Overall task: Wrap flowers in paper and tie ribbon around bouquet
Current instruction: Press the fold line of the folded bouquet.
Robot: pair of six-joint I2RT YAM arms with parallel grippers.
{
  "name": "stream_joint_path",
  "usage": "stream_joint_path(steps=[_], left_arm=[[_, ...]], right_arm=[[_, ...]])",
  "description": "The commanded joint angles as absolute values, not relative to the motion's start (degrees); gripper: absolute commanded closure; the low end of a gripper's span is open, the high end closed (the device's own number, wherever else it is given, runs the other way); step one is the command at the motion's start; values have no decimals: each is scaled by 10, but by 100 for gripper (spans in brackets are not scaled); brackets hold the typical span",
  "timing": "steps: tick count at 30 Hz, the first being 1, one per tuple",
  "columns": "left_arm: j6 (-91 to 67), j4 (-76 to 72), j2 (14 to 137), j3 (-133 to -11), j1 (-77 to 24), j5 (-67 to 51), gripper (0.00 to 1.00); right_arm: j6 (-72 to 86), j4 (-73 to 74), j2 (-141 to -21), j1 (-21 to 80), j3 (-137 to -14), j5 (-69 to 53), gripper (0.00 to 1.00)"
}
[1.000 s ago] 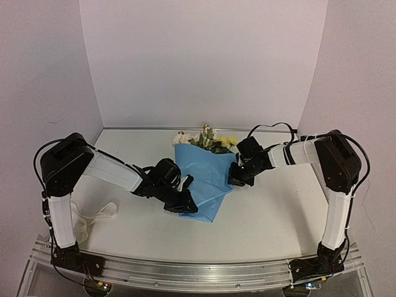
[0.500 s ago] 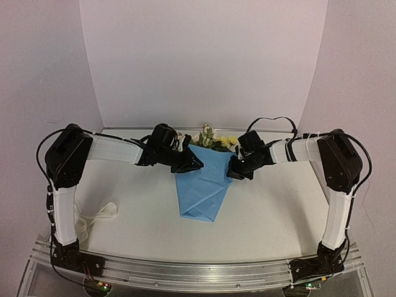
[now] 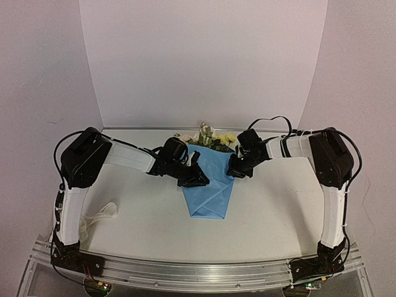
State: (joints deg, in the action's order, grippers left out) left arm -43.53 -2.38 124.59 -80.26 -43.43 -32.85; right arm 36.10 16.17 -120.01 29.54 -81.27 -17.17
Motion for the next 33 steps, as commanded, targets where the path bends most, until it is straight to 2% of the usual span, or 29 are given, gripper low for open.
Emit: stream_joint_path(steps=[1, 4, 6, 9, 12, 19, 24, 33], left_arm=[[-453, -24, 1257, -817, -437, -313, 83], [-459, -34, 1257, -814, -437, -313, 83], [-459, -36, 1257, -814, -437, -314, 83], [-461, -38, 1255, -815, -437, -315, 83], [-461, -41, 1254, -815, -437, -317, 83], [-458, -42, 1256, -822, -437, -323, 83], [-456, -39, 1259, -828, -437, -327, 83], [-450, -36, 1236, -819, -437, -338, 83]], right_arm=[[355, 213, -1154, 294, -834, -153, 71], [351, 241, -1114, 294, -825, -134, 47], [352, 249, -1091, 294, -810, -128, 37], [355, 250, -1070, 294, -780, -134, 25], [362, 238, -1081, 294, -763, -157, 20], [402, 184, -1117, 294, -730, -192, 25], [432, 132, -1148, 292, -725, -210, 36], [477, 83, -1156, 291, -702, -203, 70]])
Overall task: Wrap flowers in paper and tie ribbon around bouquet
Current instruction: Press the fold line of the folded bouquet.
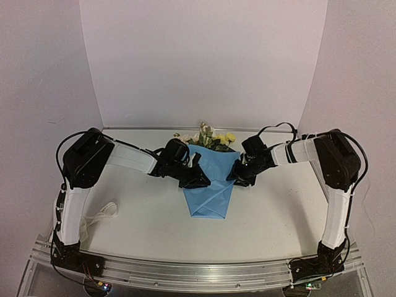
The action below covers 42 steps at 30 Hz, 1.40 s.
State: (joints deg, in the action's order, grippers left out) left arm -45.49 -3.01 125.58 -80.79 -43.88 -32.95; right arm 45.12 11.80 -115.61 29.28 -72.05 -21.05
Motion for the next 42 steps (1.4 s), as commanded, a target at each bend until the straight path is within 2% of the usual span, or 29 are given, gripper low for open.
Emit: stream_joint_path(steps=[1, 7, 8, 17, 23, 30, 42], left_arm=[[-447, -33, 1228, -815, -436, -339, 83], [-429, -16, 1163, -771, -436, -351, 83], [-425, -9, 1152, -759, -436, -351, 83], [-376, 49, 1034, -622, -436, -370, 82], [-390, -24, 994, -511, -437, -440, 84], [-452, -182, 1038, -465, -438, -511, 84], [-425, -84, 1142, -468, -437, -461, 87]], right_arm=[[482, 78, -1150, 291, -693, -199, 74], [497, 61, -1118, 291, -658, -192, 99], [498, 61, -1115, 292, -655, -192, 100], [516, 77, -1060, 336, -616, -170, 100], [531, 81, -1040, 383, -586, -128, 100], [528, 86, -1070, 391, -597, -121, 100], [515, 112, -1094, 391, -624, -113, 100]])
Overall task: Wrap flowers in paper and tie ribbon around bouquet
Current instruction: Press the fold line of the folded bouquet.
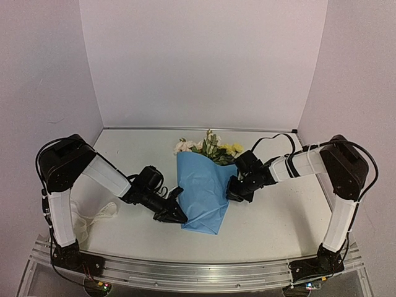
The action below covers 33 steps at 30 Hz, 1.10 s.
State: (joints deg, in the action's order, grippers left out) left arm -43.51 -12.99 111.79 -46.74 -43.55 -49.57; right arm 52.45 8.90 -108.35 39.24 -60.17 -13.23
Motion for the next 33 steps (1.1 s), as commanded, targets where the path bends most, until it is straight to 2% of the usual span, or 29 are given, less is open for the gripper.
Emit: stream_joint_path(steps=[1, 5, 7, 9, 10, 12, 16, 19, 22, 27, 33], left_arm=[[-422, -75, 1137, -468, -437, -456, 87], [-411, -39, 1108, -475, -437, -435, 86], [-409, -32, 1098, -481, -437, -432, 86], [-406, -24, 1095, -488, -437, -430, 85], [-405, -22, 1097, -491, -437, -429, 85], [-406, -23, 1100, -494, -437, -430, 86], [-406, -21, 1101, -501, -437, -432, 86], [-406, -21, 1102, -503, -438, -433, 86], [-407, -21, 1101, -506, -438, -432, 86], [-408, -24, 1100, -506, -439, -431, 86], [-409, -26, 1095, -506, -440, -430, 86]], right_arm=[[512, 116, -1092, 391, -626, -110, 100], [497, 141, -1085, 391, -641, -106, 100], [489, 158, -1079, 391, -653, -106, 94], [479, 173, -1065, 391, -657, -99, 78], [473, 178, -1052, 391, -657, -96, 67], [461, 195, -1032, 392, -660, -89, 55], [446, 257, -990, 407, -673, -60, 39], [449, 278, -967, 433, -675, -39, 38], [457, 285, -963, 462, -678, -22, 46], [465, 286, -1022, 489, -709, -40, 52], [475, 279, -1081, 495, -723, -29, 53]])
